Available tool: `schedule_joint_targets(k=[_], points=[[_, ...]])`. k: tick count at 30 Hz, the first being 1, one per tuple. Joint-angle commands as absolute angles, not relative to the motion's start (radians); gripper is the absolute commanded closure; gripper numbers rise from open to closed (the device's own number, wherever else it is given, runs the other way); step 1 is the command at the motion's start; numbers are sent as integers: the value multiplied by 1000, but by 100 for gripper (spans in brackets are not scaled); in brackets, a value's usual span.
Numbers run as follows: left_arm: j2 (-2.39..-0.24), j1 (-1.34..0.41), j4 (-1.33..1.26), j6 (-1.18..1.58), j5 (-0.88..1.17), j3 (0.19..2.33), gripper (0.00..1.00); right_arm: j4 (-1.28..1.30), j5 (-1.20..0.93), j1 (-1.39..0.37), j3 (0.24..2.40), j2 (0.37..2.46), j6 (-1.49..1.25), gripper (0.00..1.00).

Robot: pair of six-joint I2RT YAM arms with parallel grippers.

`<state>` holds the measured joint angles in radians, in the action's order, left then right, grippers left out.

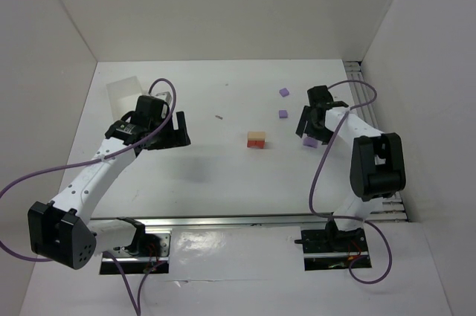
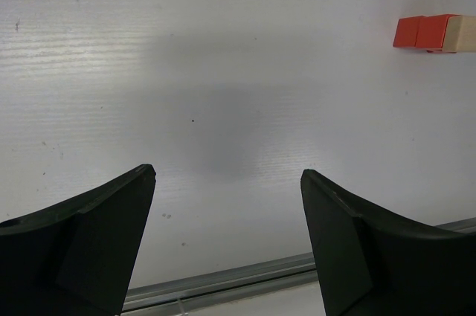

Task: Build the wood block tower

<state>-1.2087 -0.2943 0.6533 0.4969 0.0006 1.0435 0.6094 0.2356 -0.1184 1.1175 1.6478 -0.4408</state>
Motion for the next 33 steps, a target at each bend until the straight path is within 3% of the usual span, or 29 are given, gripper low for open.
schedule_joint_targets(k=[1,25,33], points=[[-1210,-299,644,486,-2,1081,8,545,222,-138,1106,1689,-445,16],[-1210,-299,663,486,-11,1081,8,532,264,-147,1147,1776,-426,36],[-1210,-299,663,486,-11,1081,8,532,275,-147,1175,1786,-417,34]])
